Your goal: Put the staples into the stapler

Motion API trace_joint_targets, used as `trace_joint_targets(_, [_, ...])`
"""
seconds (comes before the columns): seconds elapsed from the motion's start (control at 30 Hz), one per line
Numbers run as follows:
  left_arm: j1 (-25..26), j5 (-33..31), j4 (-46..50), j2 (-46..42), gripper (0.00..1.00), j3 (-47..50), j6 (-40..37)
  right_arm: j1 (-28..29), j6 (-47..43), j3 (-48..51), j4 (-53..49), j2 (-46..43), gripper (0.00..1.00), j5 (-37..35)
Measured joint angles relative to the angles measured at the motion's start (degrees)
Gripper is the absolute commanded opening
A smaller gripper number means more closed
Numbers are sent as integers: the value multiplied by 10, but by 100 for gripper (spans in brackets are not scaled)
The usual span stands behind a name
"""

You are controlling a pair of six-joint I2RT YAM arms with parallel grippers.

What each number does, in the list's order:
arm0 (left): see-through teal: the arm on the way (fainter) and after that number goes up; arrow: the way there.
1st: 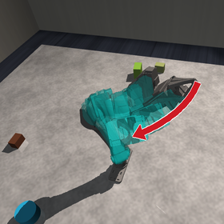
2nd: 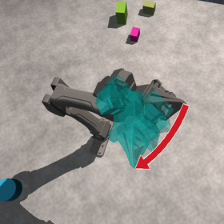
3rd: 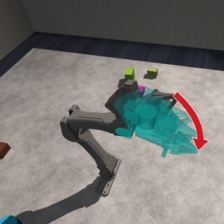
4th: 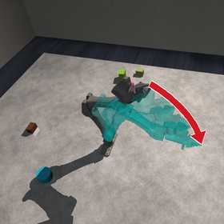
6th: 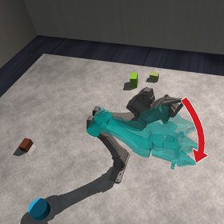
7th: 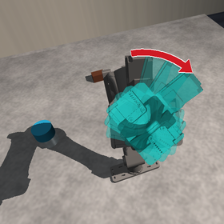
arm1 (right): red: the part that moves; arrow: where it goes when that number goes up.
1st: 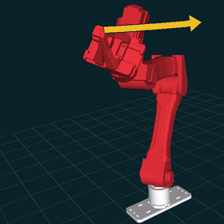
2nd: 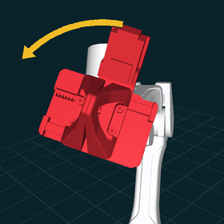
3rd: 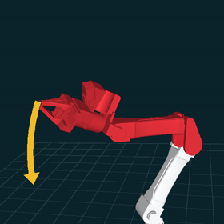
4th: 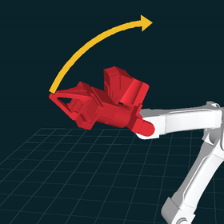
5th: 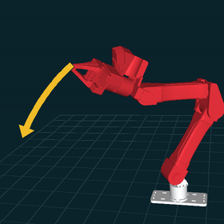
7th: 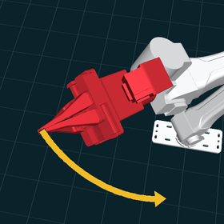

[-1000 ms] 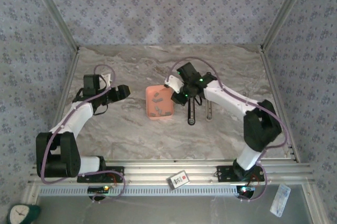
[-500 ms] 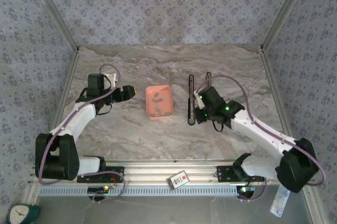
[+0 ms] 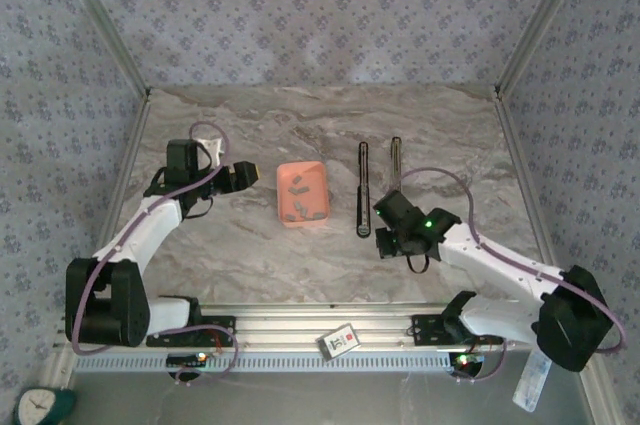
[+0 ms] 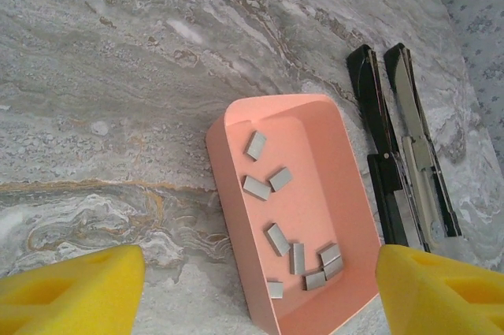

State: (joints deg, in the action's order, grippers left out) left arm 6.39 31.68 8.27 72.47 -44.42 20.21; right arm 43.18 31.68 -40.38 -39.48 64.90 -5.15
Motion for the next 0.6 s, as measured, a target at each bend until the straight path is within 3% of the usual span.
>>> trace_joint_targets(0.6, [2,-2,0,-9,77,5,-2,-6,95,22,-51,54,14,6])
